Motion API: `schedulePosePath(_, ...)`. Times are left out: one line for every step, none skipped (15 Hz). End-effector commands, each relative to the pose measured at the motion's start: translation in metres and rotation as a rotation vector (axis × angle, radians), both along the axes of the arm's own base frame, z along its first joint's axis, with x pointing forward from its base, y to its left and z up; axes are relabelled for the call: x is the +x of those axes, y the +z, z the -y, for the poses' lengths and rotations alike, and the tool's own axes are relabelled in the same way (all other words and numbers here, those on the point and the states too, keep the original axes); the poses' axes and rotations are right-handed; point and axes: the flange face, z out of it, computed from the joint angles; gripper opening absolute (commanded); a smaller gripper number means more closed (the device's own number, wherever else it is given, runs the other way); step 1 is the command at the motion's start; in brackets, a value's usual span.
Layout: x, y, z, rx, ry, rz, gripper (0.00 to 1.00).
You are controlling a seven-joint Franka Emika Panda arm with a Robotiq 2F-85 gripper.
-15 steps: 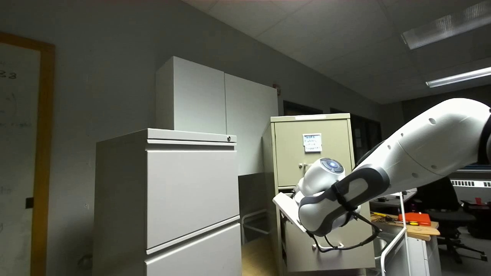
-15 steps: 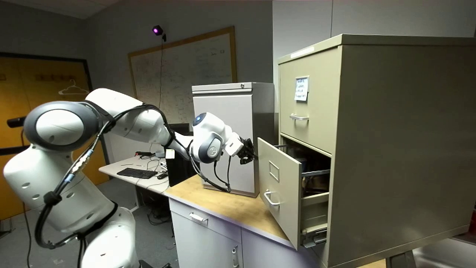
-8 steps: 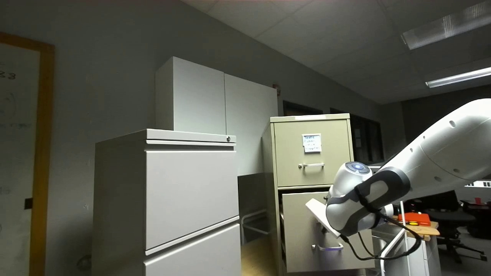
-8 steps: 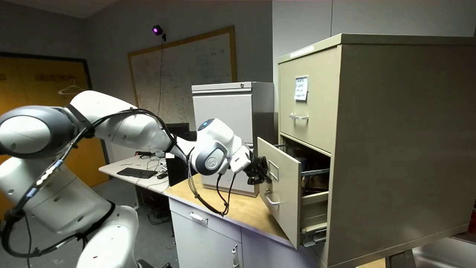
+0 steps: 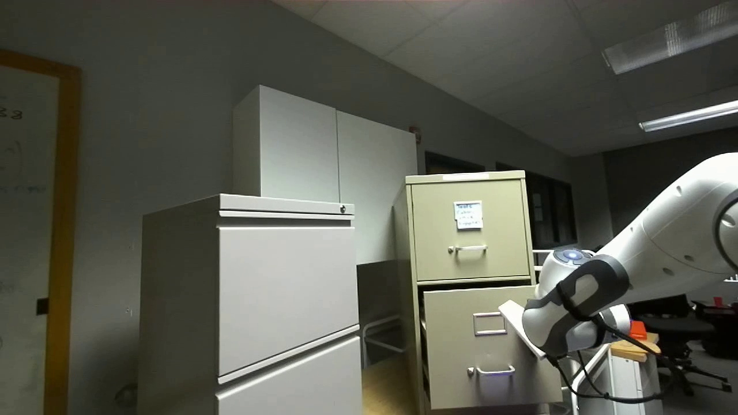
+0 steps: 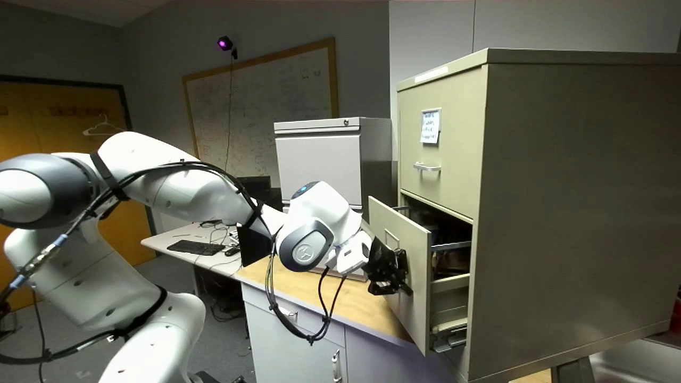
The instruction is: Push the open drawer closed
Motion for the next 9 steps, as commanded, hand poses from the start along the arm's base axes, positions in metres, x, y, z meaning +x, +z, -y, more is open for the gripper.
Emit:
schedulePosePath(0.033, 0.026, -0.016, -0.078, 0.024, 0.148, 0.0)
schedulePosePath(0.037, 0.027, -0.021, -0.09, 0.026, 0.165, 0.0)
schedulePosePath(0.045, 0.029, -0.029, -0.106, 0.029, 0.18, 0.0)
schedulePosePath(0.053, 0.031, -0.037, -0.121, 0.03, 0.194, 0.0)
schedulePosePath(0.064, 0.032, -0.045, -0.137, 0.032, 0.209, 0.0)
schedulePosePath(0.072, 0.034, -0.054, -0.157, 0.029, 0.225, 0.0)
schedulePosePath(0.082, 0.036, -0.063, -0.177, 0.027, 0.238, 0.0)
schedulePosePath(0.09, 0.04, -0.072, -0.202, 0.024, 0.25, 0.0)
schedulePosePath(0.098, 0.042, -0.08, -0.229, 0.019, 0.259, 0.0)
